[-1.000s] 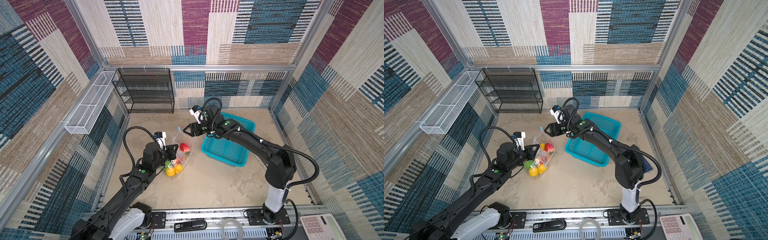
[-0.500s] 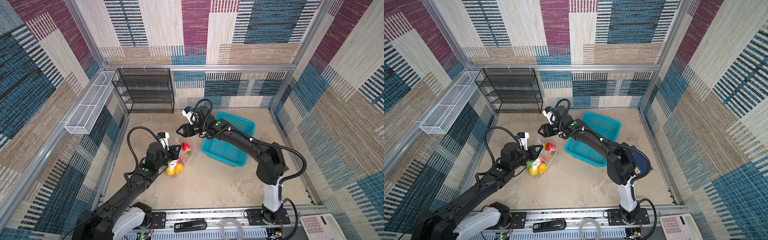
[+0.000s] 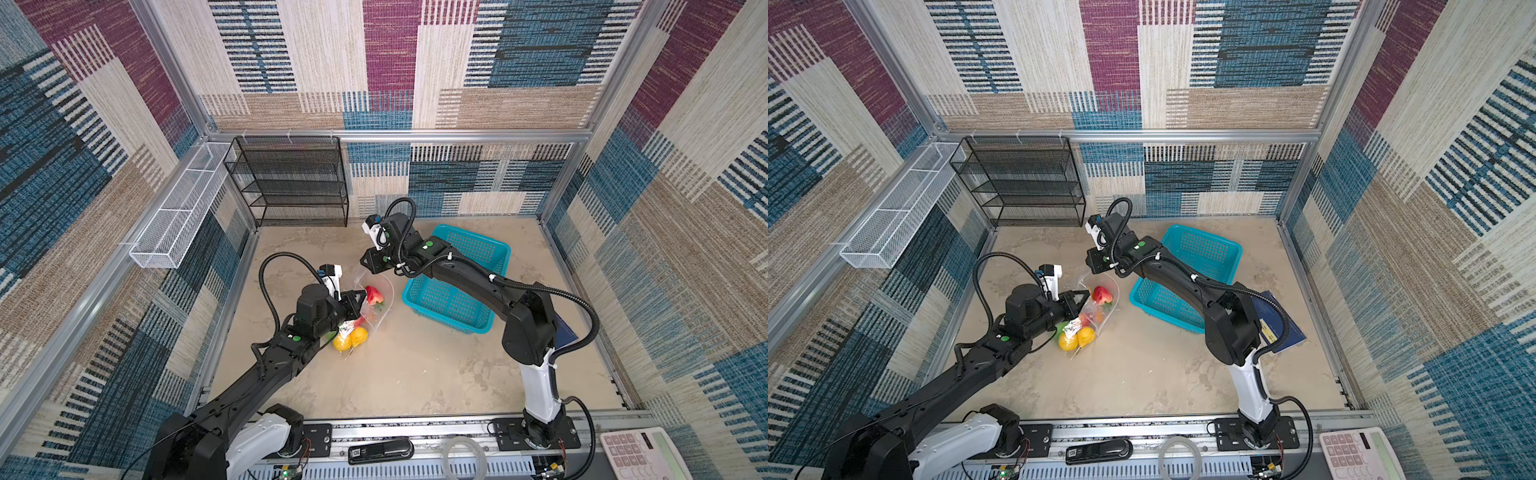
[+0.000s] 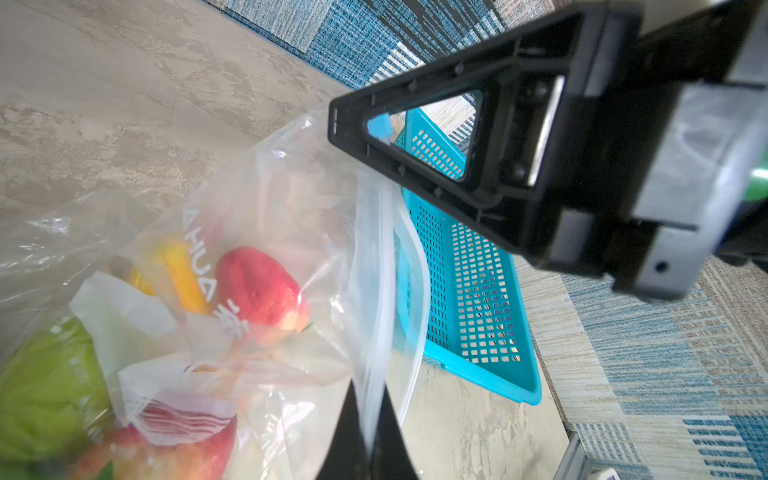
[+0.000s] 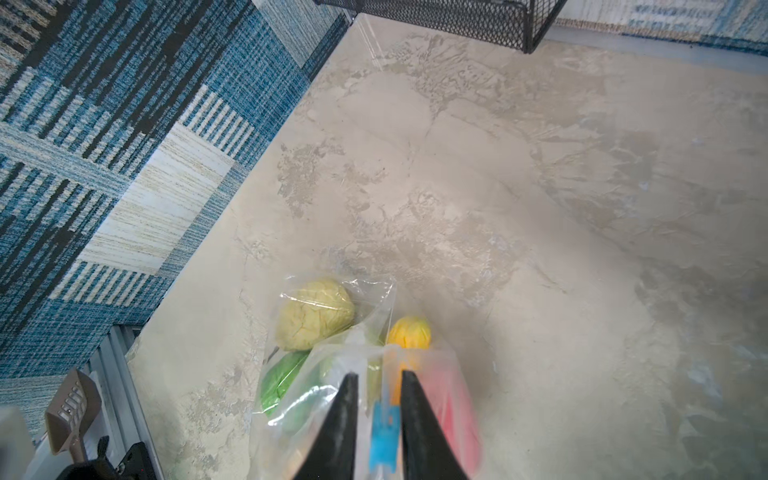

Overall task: Place the food in the zip-top bag and seal the zipper
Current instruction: 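Grasp the bag's zipper edge with the right gripper while the left gripper holds the bag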

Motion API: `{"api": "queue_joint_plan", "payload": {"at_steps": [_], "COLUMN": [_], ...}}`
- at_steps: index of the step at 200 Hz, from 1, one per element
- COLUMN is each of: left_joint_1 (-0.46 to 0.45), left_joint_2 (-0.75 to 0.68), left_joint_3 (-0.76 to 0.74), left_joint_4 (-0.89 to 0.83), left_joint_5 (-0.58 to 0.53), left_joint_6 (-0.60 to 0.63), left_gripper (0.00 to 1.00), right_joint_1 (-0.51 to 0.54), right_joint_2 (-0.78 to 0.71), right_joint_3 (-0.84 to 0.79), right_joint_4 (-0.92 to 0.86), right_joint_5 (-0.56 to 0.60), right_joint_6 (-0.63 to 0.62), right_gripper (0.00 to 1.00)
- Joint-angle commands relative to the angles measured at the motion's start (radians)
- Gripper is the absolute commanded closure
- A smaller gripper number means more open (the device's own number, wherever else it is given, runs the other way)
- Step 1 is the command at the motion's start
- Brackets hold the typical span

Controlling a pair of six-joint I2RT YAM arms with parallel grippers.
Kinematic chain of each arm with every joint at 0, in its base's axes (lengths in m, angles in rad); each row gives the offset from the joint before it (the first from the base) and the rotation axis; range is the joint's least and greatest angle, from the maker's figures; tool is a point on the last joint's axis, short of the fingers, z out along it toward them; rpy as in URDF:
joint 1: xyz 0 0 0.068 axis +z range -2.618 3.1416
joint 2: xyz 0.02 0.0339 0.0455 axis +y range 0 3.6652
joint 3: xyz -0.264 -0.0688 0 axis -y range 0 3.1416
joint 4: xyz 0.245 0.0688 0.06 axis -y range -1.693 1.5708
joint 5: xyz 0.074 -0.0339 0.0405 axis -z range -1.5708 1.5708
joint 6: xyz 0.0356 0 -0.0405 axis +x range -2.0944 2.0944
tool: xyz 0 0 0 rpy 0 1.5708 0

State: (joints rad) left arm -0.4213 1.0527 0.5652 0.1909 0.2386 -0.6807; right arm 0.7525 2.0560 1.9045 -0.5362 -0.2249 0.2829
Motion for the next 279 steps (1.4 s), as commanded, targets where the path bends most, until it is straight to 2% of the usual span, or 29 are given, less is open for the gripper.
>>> {"api": "queue_joint_plan", "payload": {"at_steps": [1, 9, 30, 52, 62, 98, 130, 161, 196, 230, 250, 279], "left_joint_1": [-0.003, -0.005, -0.004, -0.004, -0.001, 0.070, 0.182, 0.243, 0.266, 0.273, 0.273, 0.273], "left_joint_2": [0.001, 0.001, -0.011, -0.043, -0.063, -0.135, -0.157, -0.152, -0.165, -0.148, -0.096, -0.034], "left_joint_3": [0.012, 0.013, 0.008, 0.002, 0.009, 0.050, 0.094, 0.157, 0.181, 0.150, 0.163, 0.167], "left_joint_4": [0.031, 0.031, 0.032, 0.014, -0.012, -0.082, -0.065, -0.060, 0.010, 0.107, 0.123, 0.168], "left_joint_5": [-0.003, 0.000, 0.000, -0.013, -0.028, -0.041, 0.021, 0.083, 0.259, 0.349, 0.419, 0.463], "left_joint_6": [-0.004, -0.002, -0.003, 0.012, 0.032, 0.079, 0.073, 0.133, 0.274, 0.367, 0.412, 0.458], "left_gripper": [0.97, 0.87, 0.53, 0.31, 0.25, 0.23, 0.29, 0.34, 0.29, 0.22, 0.21, 0.21], "right_joint_1": [0.005, 0.004, 0.004, 0.002, 0.000, -0.027, -0.037, -0.039, -0.046, -0.051, -0.053, -0.059], "right_joint_2": [0.003, 0.003, 0.003, 0.005, 0.007, 0.015, 0.026, 0.054, 0.026, 0.003, -0.008, -0.022], "right_joint_3": [0.004, 0.001, 0.003, 0.013, 0.026, 0.133, 0.291, 0.426, 0.418, 0.424, 0.429, 0.429], "right_joint_4": [0.004, 0.004, 0.005, 0.005, -0.001, -0.043, -0.133, -0.259, -0.301, -0.339, -0.351, -0.362], "right_joint_5": [0.001, 0.001, 0.006, -0.004, -0.017, -0.120, -0.188, -0.261, -0.346, -0.398, -0.420, -0.430], "right_joint_6": [0.002, 0.002, -0.008, -0.028, -0.043, -0.119, -0.229, -0.337, -0.416, -0.470, -0.483, -0.498], "right_gripper": [0.83, 0.84, 0.93, 0.96, 0.97, 0.97, 0.99, 1.00, 1.00, 1.00, 1.00, 1.00]}}
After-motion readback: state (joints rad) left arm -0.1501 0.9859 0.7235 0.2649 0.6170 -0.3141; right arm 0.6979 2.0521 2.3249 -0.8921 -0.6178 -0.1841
